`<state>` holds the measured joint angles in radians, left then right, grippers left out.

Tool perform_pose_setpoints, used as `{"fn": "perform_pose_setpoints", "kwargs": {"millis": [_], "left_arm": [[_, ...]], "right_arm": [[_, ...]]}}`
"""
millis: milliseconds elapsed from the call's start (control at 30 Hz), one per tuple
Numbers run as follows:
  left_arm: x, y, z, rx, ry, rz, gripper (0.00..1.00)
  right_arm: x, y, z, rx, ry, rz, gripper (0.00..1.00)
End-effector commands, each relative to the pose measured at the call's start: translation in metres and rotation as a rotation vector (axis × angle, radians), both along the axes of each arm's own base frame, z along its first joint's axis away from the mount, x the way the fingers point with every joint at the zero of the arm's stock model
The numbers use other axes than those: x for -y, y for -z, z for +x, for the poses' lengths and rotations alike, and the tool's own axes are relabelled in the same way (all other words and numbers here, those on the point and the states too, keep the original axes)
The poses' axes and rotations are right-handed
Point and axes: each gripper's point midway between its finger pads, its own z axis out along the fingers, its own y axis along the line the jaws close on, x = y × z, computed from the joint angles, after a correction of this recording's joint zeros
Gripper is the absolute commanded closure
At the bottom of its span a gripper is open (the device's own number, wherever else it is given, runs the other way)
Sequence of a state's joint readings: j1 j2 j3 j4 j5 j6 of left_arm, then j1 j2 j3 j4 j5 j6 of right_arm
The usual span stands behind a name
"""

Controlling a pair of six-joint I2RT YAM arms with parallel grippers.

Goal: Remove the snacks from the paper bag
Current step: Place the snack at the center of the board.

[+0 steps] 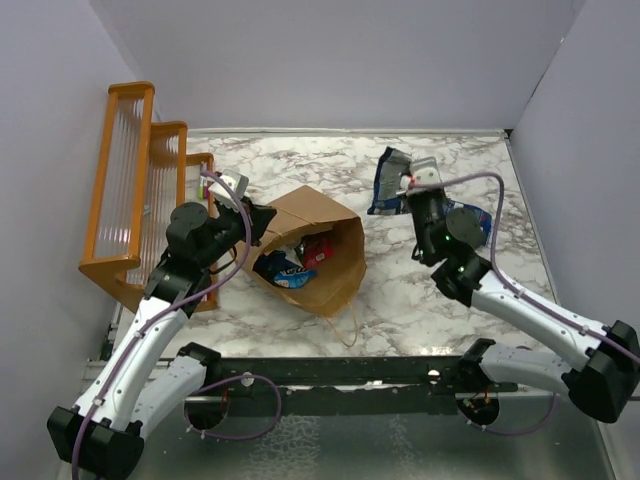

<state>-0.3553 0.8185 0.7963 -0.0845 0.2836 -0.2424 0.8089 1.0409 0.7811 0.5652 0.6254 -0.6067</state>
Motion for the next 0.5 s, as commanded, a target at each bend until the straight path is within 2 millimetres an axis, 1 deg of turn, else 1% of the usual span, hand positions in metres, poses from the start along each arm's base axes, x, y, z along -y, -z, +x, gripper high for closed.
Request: {"fn": "perform_pose_setpoints", "kwargs": {"millis": [0, 67, 167, 233, 267, 367, 467], "left_arm": [[-0.004, -0.006, -0.005, 0.056, 0.006, 0.021, 1.00], [-0.004, -0.007, -0.007, 0.061, 0.012, 0.019, 1.00], [-0.003, -0.009, -0.010, 0.067, 0.023, 0.012, 1.00], [-0.002, -0.009, -0.011, 0.070, 0.028, 0.006, 1.00], [-0.001, -0.009, -0.012, 0.070, 0.034, 0.004, 1.00], [0.000, -0.008, -0.013, 0.069, 0.046, -0.001, 1.00], [0.000, -0.008, -0.013, 0.069, 0.041, 0.000, 1.00]], "right_arm": [[0.058, 0.019, 0.046, -0.132, 0.212, 0.417, 0.98], [0.073, 0.043, 0.064, -0.209, 0.280, 0.506, 0.98], [0.091, 0.078, 0.083, -0.313, 0.310, 0.644, 0.98], [0.095, 0.097, 0.091, -0.380, 0.274, 0.719, 0.98], [0.093, 0.105, 0.093, -0.409, 0.250, 0.740, 0.98], [0.089, 0.118, 0.099, -0.478, 0.201, 0.781, 0.98], [0.077, 0.118, 0.105, -0.514, 0.140, 0.801, 0.98]]}}
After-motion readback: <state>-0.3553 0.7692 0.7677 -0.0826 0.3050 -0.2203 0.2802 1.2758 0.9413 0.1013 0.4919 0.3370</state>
